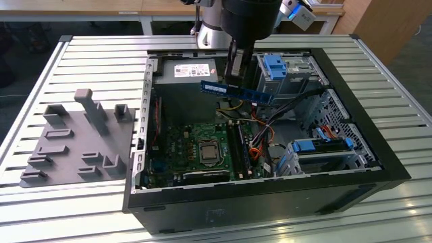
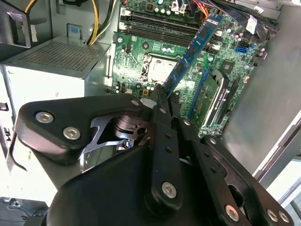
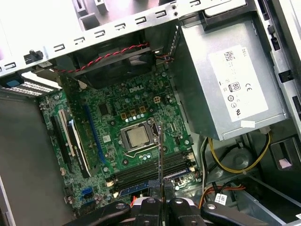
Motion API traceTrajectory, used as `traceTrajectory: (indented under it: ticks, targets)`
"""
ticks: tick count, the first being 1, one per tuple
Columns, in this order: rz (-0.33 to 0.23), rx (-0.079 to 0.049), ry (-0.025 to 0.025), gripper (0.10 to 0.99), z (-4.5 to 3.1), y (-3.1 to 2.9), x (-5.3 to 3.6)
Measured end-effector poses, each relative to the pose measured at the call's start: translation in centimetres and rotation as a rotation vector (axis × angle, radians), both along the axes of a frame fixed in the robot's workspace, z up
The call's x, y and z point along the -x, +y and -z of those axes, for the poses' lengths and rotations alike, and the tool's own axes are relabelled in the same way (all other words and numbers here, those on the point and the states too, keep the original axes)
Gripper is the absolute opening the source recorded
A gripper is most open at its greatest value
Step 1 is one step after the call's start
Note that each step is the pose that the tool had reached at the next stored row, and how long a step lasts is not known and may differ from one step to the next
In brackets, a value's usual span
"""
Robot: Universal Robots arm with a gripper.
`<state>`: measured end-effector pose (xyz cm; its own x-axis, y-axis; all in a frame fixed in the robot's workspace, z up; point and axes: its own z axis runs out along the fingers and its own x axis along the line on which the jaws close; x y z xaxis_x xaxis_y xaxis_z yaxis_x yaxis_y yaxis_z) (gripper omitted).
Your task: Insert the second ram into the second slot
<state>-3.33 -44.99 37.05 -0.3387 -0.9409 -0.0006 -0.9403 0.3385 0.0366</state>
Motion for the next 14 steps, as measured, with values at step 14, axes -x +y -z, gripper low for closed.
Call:
traceTrajectory:
  ticks: [14]
  targets:
    - [0.038,0.0,0.0,0.137,0.0,0.0,0.0]
